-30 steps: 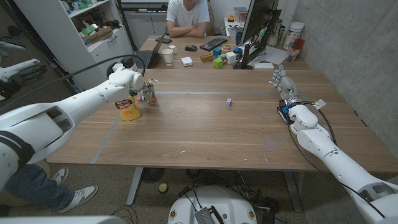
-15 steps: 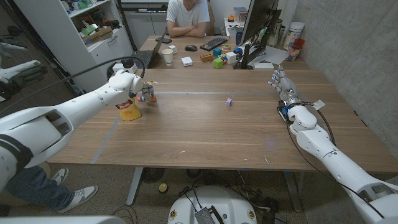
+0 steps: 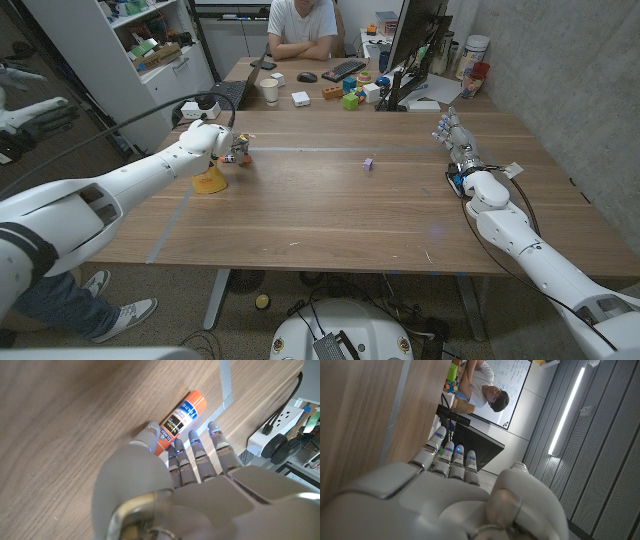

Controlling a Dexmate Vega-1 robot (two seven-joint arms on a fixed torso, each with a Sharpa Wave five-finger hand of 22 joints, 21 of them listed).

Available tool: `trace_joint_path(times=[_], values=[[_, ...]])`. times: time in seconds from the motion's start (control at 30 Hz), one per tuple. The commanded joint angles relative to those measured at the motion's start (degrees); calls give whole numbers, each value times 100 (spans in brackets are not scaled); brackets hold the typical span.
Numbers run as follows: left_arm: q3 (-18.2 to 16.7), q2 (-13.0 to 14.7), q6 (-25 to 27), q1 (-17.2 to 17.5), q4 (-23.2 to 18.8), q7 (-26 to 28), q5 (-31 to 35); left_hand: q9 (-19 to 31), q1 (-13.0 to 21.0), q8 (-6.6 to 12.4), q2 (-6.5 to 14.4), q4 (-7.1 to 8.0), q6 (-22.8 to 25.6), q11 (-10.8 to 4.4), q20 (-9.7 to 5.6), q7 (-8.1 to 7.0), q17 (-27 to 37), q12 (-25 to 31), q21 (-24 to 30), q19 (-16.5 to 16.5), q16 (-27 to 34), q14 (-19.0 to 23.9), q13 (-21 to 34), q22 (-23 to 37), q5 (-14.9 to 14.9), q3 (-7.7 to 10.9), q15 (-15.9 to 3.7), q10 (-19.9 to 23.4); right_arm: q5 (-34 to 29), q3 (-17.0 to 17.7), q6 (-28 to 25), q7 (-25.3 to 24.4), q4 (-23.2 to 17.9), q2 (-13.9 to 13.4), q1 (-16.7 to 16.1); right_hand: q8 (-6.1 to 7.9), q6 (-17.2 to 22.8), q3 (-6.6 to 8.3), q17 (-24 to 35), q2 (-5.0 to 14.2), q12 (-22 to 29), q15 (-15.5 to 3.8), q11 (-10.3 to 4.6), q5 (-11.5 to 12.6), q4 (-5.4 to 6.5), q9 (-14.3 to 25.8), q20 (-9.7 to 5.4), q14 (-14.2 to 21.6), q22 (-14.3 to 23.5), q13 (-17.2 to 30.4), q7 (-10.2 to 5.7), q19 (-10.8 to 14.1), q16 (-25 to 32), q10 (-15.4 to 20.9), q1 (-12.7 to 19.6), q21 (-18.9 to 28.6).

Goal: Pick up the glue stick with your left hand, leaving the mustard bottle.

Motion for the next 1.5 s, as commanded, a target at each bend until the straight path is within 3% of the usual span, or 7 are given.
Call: trace_joint_path(times=[0.03,0.33,0.4,0.6,0.73,0.9,1.5], values=[[-75,-109,333,207,-6,820,-8,4,186,67,-19,9,300,-43,-209,36,-16,76,184,445,145,404,-67,19,34,-82,-152,363,-3,1,53,74,164,20,104,-19,46,-20,12,-25,1,-7,4,-8,8,31,19,58,14,30,-11,49,14,41,-23,11],[-124,-80,520,336,-144,982,-106,-9,267,182,-38,60,908,-148,-447,7,-90,165,423,1013,262,1171,-222,-1,44,-155,-393,1055,-28,-16,137,114,268,54,183,-19,52,-23,13,-29,2,-3,10,-8,4,31,24,67,14,31,-14,55,14,49,-25,12],[-208,-80,623,445,-204,1202,-178,-12,276,241,-18,75,1193,-213,-559,-11,-99,218,546,1305,277,1463,-285,-7,50,-142,-502,1379,-60,-21,167,94,284,59,193,-20,53,-24,14,-30,4,-8,-7,-7,4,31,28,71,14,31,-13,54,15,55,-27,11],[-325,-164,792,555,-201,1462,-395,-17,312,412,-8,71,2176,-120,-914,16,-138,304,1022,2390,343,2773,-493,-37,57,-41,-886,2323,-79,-6,214,62,297,56,181,-13,75,-28,15,-33,6,-7,-16,-7,2,32,29,88,14,32,-17,62,19,66,-30,13],[-341,-209,849,605,-202,1647,-484,9,607,580,94,-15,2882,-150,-1011,68,-98,480,1249,2854,405,3441,-462,-51,71,109,-1020,2979,-80,19,228,22,284,43,146,-13,78,-30,17,-34,8,-9,-15,-6,0,32,32,88,14,32,-17,69,18,74,-33,15],[-308,-265,946,609,-180,1754,-533,48,869,729,130,-24,3371,-173,-1036,43,-84,672,1389,3060,487,3860,-323,-43,60,127,-1050,3454,-49,25,234,50,326,55,147,-15,80,-32,18,-38,8,-11,-16,-5,-2,32,32,93,15,33,-25,73,19,80,-34,15],[-308,-96,1276,652,-560,1620,-603,66,864,746,146,42,3467,-208,-994,11,-52,700,1415,2997,442,3928,-200,-41,45,77,-1016,3507,-52,-6,234,101,277,64,197,-14,94,-37,23,-39,1,-13,-9,-1,-8,34,32,96,15,36,-8,74,15,73,-38,12]])
